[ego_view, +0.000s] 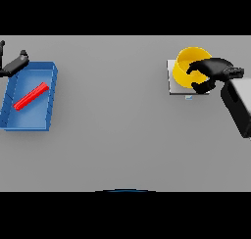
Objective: Pick up the red beaker and tilt it to pour out 1 green nut into yellow bowl. Pick up the yellow bowl and place it on the metallic measuring scale.
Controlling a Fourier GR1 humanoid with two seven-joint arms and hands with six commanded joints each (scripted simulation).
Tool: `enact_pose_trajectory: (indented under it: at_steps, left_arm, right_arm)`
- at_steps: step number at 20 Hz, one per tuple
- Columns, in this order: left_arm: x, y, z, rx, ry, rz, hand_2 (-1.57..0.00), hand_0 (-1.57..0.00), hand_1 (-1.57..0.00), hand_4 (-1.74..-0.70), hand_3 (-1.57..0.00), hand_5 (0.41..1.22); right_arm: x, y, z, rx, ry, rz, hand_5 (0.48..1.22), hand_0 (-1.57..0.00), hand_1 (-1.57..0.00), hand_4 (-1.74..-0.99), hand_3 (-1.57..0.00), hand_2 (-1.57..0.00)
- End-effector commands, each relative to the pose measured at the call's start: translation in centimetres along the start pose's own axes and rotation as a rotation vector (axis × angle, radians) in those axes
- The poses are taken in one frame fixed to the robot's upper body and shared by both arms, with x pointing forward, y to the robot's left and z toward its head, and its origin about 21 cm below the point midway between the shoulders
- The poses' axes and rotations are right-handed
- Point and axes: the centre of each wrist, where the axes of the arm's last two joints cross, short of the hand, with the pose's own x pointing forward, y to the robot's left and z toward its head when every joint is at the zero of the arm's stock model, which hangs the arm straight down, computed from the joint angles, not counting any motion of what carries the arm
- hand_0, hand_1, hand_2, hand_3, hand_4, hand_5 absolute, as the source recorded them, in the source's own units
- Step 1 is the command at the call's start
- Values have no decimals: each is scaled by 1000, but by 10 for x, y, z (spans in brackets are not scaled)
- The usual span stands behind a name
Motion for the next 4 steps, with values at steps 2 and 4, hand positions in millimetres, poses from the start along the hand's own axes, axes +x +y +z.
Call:
enact_pose_trajectory:
  at_steps: [2, 4]
  left_arm:
    - [2, -1, 1, 0, -2, 5, 1, 1, 1, -855, 1, 771]
    - [3, -3, 2, 6, 4, -1, 1, 1, 1, -851, 1, 768]
  right_arm:
    - [-3, -2, 3, 1, -6, 16, 804, -77, -58, -1424, -297, -93]
    - [-1, 0, 3, 3, -7, 16, 796, -49, -37, -1414, -263, -59]
